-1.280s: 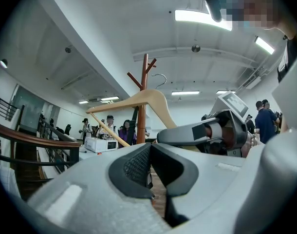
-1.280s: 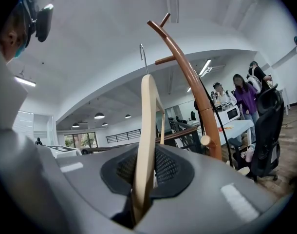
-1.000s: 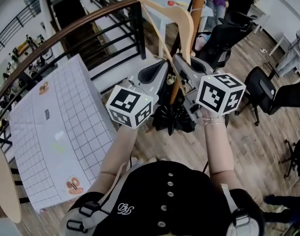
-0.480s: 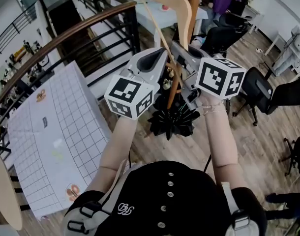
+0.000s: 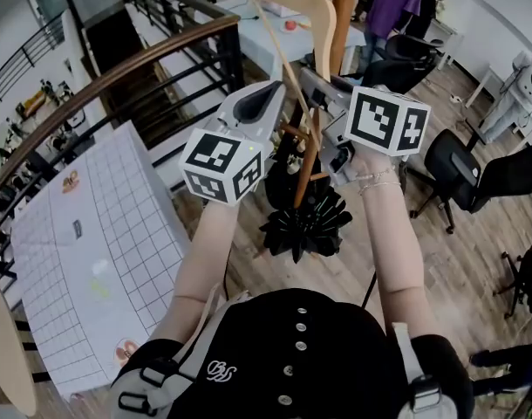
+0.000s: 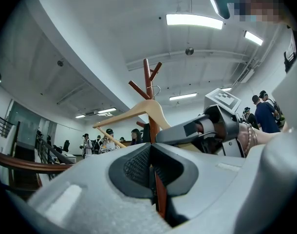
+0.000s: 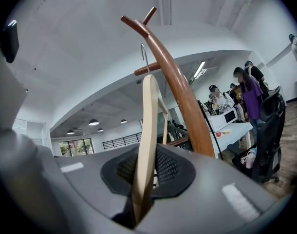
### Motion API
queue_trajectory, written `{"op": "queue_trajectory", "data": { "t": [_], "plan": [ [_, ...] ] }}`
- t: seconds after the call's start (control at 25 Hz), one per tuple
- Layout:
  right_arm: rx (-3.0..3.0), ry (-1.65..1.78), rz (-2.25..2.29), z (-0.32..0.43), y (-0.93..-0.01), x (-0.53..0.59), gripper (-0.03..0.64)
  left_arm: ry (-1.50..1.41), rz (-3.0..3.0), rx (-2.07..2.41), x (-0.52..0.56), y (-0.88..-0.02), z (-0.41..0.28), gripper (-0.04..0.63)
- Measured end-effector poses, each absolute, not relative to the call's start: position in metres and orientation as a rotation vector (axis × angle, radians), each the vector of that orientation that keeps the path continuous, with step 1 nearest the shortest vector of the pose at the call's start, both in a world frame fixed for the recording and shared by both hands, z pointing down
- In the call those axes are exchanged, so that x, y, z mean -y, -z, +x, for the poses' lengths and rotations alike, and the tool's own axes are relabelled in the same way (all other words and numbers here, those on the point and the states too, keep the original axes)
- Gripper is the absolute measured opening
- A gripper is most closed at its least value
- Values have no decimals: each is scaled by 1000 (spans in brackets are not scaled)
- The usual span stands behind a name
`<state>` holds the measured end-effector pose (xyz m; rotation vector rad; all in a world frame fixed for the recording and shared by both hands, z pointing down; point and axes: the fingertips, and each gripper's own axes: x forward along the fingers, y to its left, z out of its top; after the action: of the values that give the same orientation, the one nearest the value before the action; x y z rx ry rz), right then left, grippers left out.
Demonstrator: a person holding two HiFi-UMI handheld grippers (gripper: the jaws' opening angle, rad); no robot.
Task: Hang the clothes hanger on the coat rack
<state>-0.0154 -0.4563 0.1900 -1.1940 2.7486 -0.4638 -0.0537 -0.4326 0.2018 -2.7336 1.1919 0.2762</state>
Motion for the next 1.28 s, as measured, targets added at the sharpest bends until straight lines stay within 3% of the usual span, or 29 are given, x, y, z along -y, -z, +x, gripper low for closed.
{"op": "queue_trajectory", "data": {
  "t": [0.92,1.28],
  "plan": [
    [-2711,637,-1113,-31,-184,471,37,-296,-2759,-1166,444,-200,-52,-2],
    [-2692,627,-1110,-31,-189,469,121,-293,-2768,-1159,441,-205,-49,-2]
  ]
}}
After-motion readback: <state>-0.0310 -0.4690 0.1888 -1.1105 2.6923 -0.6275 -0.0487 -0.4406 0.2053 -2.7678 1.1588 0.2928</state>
